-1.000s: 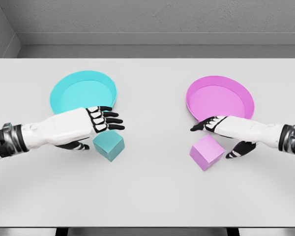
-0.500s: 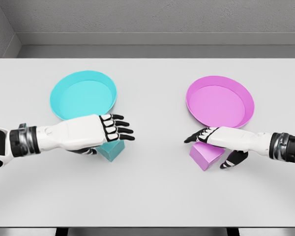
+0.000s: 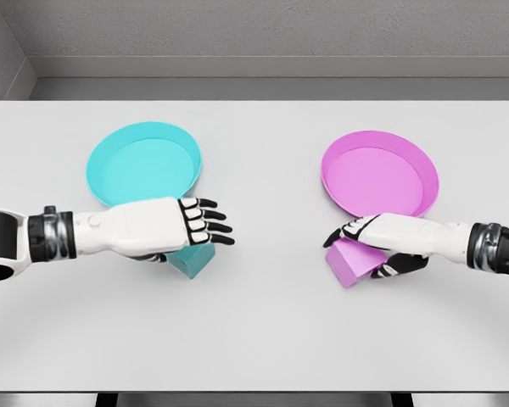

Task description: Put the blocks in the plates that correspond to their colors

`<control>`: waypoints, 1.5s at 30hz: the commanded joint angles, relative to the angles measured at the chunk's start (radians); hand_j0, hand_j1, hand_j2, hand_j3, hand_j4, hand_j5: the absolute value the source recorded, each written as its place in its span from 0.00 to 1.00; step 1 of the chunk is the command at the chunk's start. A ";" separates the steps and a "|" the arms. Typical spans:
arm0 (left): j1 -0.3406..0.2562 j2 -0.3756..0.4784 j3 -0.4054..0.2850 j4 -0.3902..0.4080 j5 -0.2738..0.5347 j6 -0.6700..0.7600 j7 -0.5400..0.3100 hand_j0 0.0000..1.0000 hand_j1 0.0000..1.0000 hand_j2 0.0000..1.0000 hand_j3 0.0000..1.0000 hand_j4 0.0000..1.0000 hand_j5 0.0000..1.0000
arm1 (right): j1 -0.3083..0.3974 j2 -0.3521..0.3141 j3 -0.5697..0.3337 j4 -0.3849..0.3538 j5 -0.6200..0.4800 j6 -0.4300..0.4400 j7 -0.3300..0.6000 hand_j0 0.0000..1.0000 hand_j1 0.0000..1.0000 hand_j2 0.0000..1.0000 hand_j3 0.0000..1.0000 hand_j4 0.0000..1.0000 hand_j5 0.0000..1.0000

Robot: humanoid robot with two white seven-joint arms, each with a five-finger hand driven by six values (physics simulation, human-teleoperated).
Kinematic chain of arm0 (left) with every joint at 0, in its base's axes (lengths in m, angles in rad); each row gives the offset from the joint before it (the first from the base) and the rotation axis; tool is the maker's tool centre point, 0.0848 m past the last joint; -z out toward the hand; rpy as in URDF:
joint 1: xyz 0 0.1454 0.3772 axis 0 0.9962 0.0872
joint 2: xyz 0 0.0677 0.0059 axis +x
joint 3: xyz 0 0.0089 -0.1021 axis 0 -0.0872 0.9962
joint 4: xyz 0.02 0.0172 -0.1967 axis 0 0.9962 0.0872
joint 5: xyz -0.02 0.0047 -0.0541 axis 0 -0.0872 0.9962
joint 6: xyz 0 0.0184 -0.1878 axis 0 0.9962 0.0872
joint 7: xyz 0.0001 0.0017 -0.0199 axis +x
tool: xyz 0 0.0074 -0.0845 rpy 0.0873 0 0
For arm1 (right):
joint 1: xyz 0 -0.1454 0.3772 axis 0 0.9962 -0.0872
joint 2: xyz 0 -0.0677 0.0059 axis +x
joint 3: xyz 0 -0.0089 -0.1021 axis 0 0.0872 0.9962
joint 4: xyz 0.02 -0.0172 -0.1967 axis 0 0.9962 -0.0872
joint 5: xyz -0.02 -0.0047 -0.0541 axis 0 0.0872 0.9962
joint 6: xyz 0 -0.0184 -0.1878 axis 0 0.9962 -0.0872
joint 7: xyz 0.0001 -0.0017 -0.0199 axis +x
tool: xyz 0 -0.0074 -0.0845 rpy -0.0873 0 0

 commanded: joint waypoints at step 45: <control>-0.080 -0.044 -0.064 0.024 -0.164 0.001 -0.146 0.93 0.93 0.93 0.93 0.93 0.93 | -0.226 0.105 -0.038 0.021 -0.003 0.628 -0.002 0.50 0.50 0.50 0.50 0.50 0.50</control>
